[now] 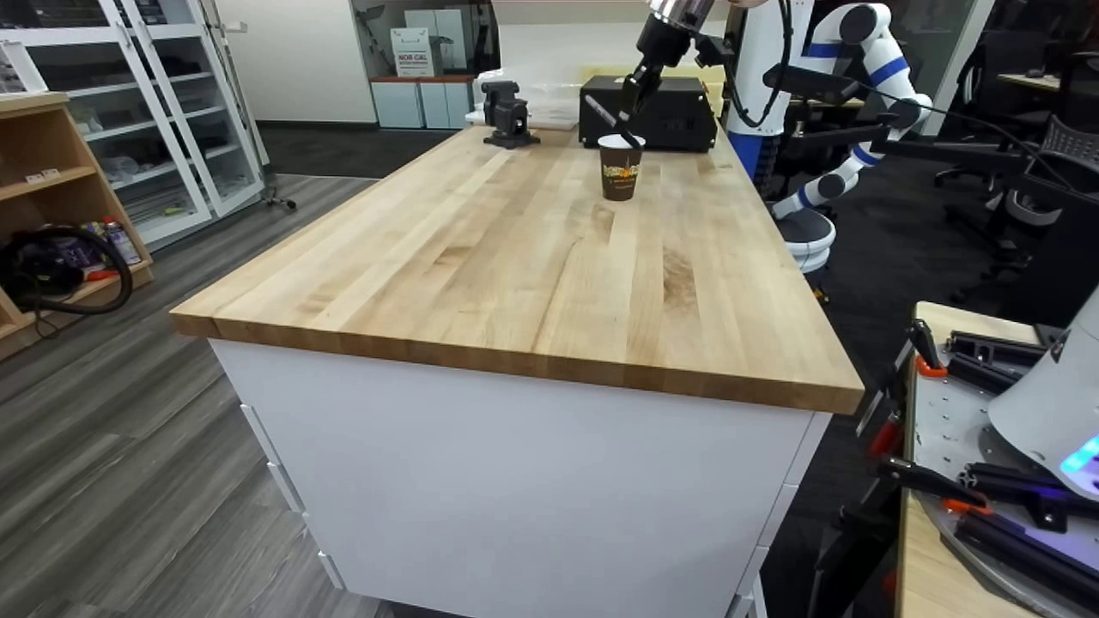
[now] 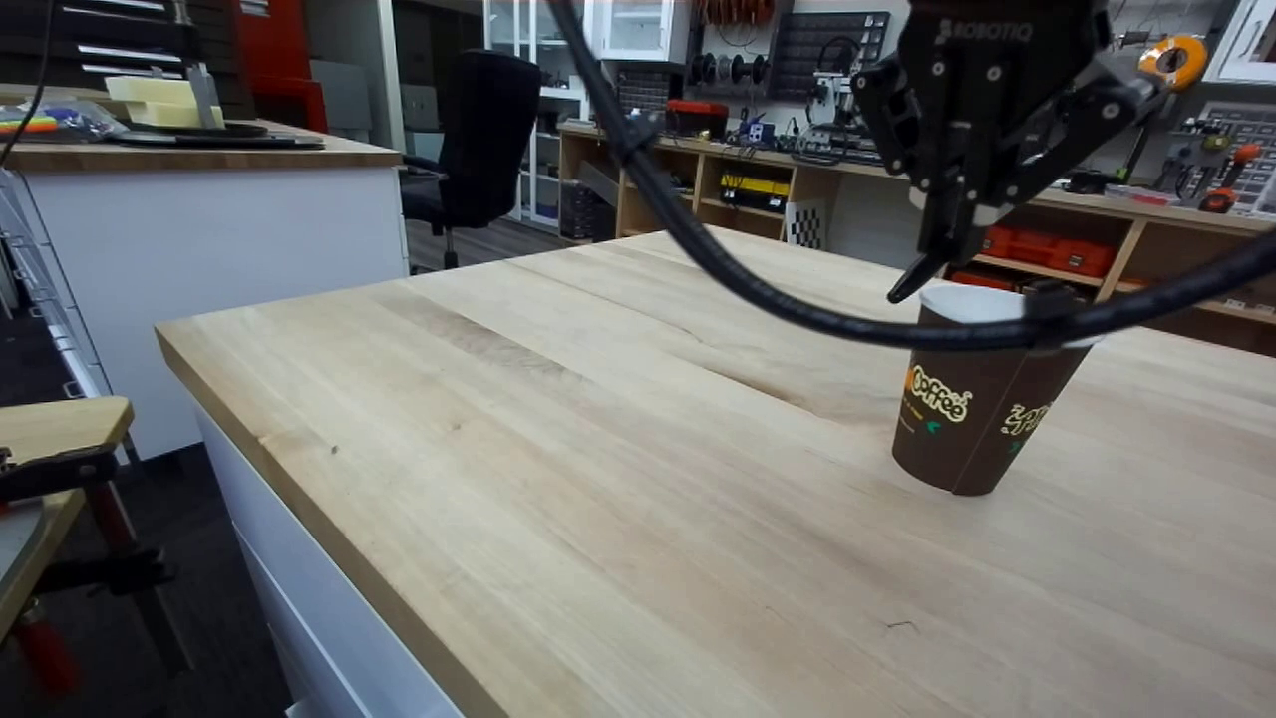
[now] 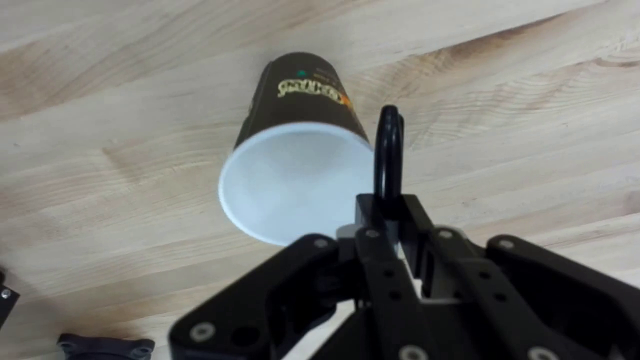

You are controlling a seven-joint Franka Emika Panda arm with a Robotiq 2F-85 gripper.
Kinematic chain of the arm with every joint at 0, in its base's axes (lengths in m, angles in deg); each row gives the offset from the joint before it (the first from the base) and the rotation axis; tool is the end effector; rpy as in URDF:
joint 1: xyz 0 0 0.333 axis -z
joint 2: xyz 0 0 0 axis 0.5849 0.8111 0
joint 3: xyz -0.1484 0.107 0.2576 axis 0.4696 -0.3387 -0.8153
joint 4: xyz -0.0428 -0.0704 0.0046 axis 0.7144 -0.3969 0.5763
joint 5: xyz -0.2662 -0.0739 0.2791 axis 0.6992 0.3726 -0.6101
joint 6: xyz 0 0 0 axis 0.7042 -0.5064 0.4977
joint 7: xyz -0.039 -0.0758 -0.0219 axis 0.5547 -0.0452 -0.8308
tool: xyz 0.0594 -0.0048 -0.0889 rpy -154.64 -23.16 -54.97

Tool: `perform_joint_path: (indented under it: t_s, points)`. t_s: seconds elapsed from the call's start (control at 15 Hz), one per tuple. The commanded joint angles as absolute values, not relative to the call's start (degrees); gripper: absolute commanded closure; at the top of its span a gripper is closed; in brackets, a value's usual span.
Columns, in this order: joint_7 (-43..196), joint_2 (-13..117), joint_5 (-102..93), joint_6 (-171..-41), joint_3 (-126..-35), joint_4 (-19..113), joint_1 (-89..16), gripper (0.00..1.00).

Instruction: Put the marker in the cup

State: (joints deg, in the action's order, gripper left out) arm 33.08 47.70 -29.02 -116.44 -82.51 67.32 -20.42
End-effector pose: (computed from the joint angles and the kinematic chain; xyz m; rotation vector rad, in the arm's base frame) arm 0.5983 -0.1901 0.3985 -3.0045 -0.1535 -0.6435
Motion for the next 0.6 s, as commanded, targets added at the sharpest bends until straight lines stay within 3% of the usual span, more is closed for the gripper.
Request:
perform_joint_path:
  t_s: [0.0, 0.53]
  points:
    - [32.45, 38.26, -28.66, -122.97, -82.05, 81.56, -21.56, 0.93]
    - [34.81, 29.69, -26.37, -103.85, -79.00, 84.97, -24.33, 0.93]
